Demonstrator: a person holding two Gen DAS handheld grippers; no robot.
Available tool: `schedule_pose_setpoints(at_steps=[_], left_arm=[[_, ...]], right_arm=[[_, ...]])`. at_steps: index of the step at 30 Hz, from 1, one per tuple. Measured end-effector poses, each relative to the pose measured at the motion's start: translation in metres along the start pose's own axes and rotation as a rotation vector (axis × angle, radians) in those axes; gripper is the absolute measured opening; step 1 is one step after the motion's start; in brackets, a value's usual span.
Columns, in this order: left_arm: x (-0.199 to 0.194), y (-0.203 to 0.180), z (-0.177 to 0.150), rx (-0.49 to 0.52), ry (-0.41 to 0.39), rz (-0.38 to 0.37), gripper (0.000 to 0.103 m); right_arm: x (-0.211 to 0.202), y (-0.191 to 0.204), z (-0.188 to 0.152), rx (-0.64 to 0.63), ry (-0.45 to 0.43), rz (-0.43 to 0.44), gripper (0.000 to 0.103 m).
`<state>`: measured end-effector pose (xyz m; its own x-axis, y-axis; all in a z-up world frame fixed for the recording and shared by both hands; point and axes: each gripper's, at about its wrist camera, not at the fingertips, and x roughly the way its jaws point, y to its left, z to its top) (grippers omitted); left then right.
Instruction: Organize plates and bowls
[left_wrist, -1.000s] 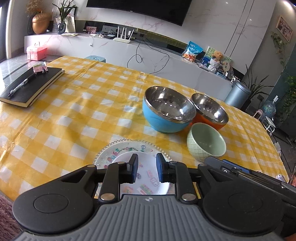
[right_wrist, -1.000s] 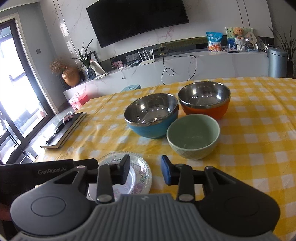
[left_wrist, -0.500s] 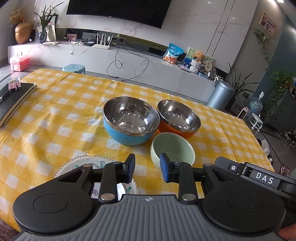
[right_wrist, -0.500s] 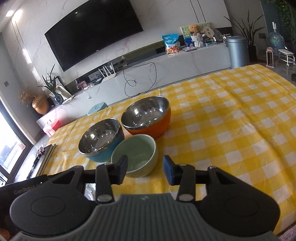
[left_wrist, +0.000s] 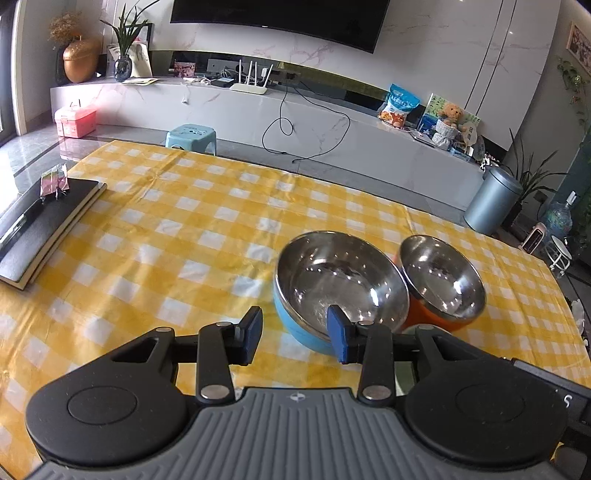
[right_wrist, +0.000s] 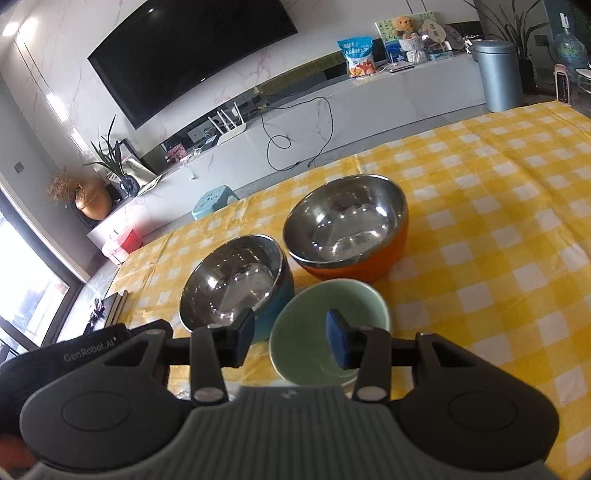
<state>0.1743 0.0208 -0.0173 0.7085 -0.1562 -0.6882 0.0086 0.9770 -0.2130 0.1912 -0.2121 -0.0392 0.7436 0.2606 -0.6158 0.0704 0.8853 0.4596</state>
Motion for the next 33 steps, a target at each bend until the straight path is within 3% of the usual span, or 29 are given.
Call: schedule_pose_setpoints(at_steps=[7, 17, 30, 33], left_arm=[[0.020, 0.019, 0.023, 0.002, 0.014, -0.005, 0.044], [0.058, 0.026, 0.020, -0.037, 0.053, -0.048, 0.044], [0.076, 0.026, 0.016, -0.039, 0.060, -0.088, 0.015], [0.075, 0.024, 0.016, -0.027, 0.055, -0.089, 0.013]], right_arm=[[0.041, 0.014, 0.018, -0.028, 0.064, 0.000, 0.037], [0.077, 0.014, 0.032, -0.027, 0.085, -0.077, 0.026], [0.097, 0.013, 0.027, -0.007, 0.094, -0.052, 0.014], [0.097, 0.015, 0.027, -0.020, 0.083, -0.060, 0.013]])
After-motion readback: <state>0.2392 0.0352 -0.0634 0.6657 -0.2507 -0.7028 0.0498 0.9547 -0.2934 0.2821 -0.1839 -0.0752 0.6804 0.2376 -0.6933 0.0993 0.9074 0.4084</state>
